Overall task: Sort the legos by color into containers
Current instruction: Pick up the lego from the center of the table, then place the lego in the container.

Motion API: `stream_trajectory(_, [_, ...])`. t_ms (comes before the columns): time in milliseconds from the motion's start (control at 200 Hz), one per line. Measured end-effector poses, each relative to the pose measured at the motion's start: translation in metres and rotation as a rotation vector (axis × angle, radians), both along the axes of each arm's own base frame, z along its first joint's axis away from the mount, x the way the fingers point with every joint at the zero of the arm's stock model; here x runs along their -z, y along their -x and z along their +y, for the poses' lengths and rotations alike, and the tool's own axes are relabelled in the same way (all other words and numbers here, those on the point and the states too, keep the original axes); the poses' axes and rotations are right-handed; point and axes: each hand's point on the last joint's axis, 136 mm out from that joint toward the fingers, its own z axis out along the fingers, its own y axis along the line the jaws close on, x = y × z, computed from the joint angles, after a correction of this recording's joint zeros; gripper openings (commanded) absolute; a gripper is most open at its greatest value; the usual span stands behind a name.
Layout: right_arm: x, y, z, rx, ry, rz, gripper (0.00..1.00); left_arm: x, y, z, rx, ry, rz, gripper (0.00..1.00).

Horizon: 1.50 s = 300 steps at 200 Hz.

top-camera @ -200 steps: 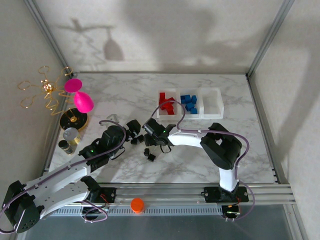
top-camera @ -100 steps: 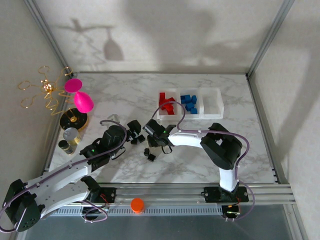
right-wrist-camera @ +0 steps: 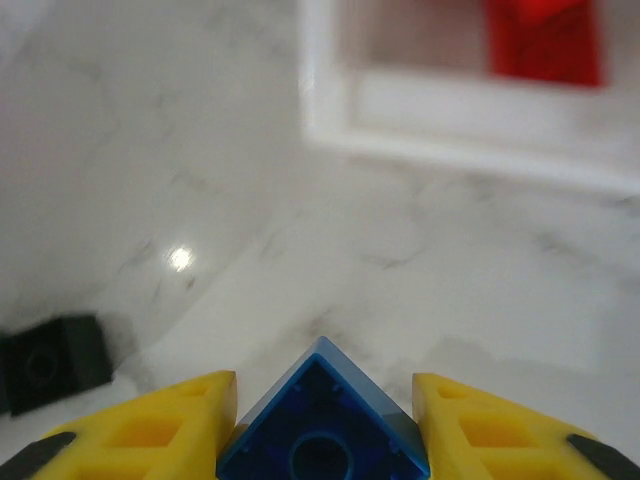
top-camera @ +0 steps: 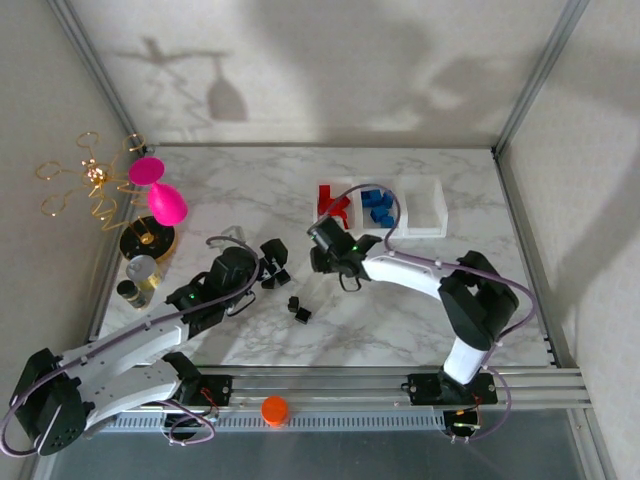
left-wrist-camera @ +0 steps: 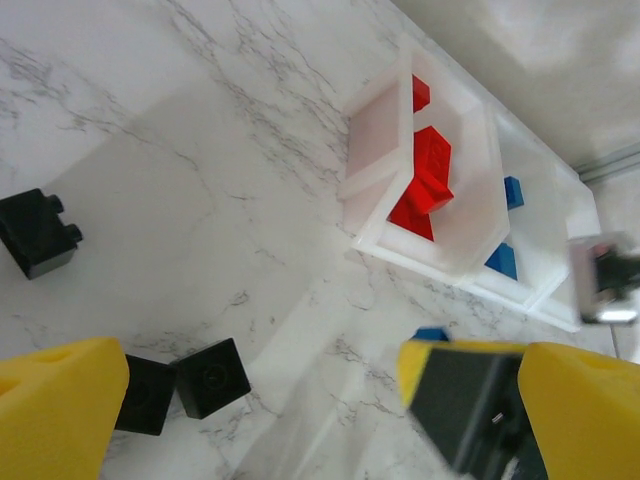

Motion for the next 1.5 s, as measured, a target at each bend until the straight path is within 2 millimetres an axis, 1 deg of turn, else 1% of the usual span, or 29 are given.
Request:
stream_trajectory(45, [-0.007, -0.012, -0.013, 0.031, -0.002, -0.017, 0.41, 0.0, -0.002, -0.004, 0.012, -0.001, 0.004, 1.0])
stream_trajectory(110, [-0.014, -0.031, -0.036, 0.087, -0.001, -0.038, 0.42, -0.002, -0.006, -0.011, 0.027, 0.002, 0.003, 1.0])
stream_trajectory(245, [-0.026, -0.074, -0.09, 0.218, 0.017, -0.08, 0.42, -0.007, -0.015, -0.023, 0.051, 0.02, -0.011, 1.0])
stream_trajectory(295, [-0.031, -0.088, -0.105, 0.256, 0.024, -0.099, 0.42, -0.007, -0.019, -0.028, 0.059, 0.022, -0.011, 1.0])
stream_trajectory(345, [-0.036, -0.1, -0.116, 0.284, 0.028, -0.122, 0.42, -0.009, -0.023, -0.033, 0.069, 0.023, -0.011, 1.0])
stream_trajectory(441, [-0.038, -0.123, -0.125, 0.312, 0.031, -0.144, 0.42, -0.012, -0.031, -0.042, 0.079, 0.029, -0.024, 1.0])
stream_trajectory(561, [-0.025, -0.147, -0.128, 0.321, 0.046, -0.137, 0.43, -0.015, -0.038, -0.049, 0.085, 0.034, -0.033, 1.0])
stream_trajectory(661, [-0.014, -0.164, -0.128, 0.324, 0.061, -0.129, 0.47, -0.018, -0.043, -0.054, 0.09, 0.038, -0.038, 1.0])
stream_trajectory(736, [-0.013, -0.173, -0.127, 0.319, 0.064, -0.132, 0.52, -0.022, -0.045, -0.056, 0.094, 0.046, -0.046, 0.99])
stream_trajectory(786, [-0.015, -0.175, -0.126, 0.314, 0.06, -0.136, 0.55, -0.023, -0.046, -0.057, 0.095, 0.048, -0.051, 1.0])
stream_trajectory(986, [-0.022, -0.177, -0.121, 0.297, 0.042, -0.146, 0.58, -0.025, -0.045, -0.056, 0.097, 0.044, -0.055, 1.0])
stream_trajectory(1096, [-0.033, -0.173, -0.12, 0.288, 0.019, -0.157, 0.59, -0.031, -0.044, -0.055, 0.099, 0.05, -0.07, 1.0])
stream_trajectory(1227, [-0.055, -0.157, -0.116, 0.264, -0.017, -0.18, 0.61, -0.041, -0.042, -0.053, 0.101, 0.059, -0.092, 1.0])
stream_trajectory(1337, [-0.07, -0.137, -0.107, 0.226, -0.043, -0.196, 0.62, -0.049, -0.039, -0.05, 0.097, 0.07, -0.109, 1.0])
stream_trajectory(1407, [-0.074, -0.123, -0.097, 0.196, -0.055, -0.198, 0.63, -0.05, -0.037, -0.048, 0.094, 0.072, -0.114, 1.0])
stream_trajectory(1502, [-0.07, -0.101, -0.081, 0.139, -0.062, -0.179, 0.64, -0.048, -0.033, -0.043, 0.09, 0.067, -0.11, 1.0])
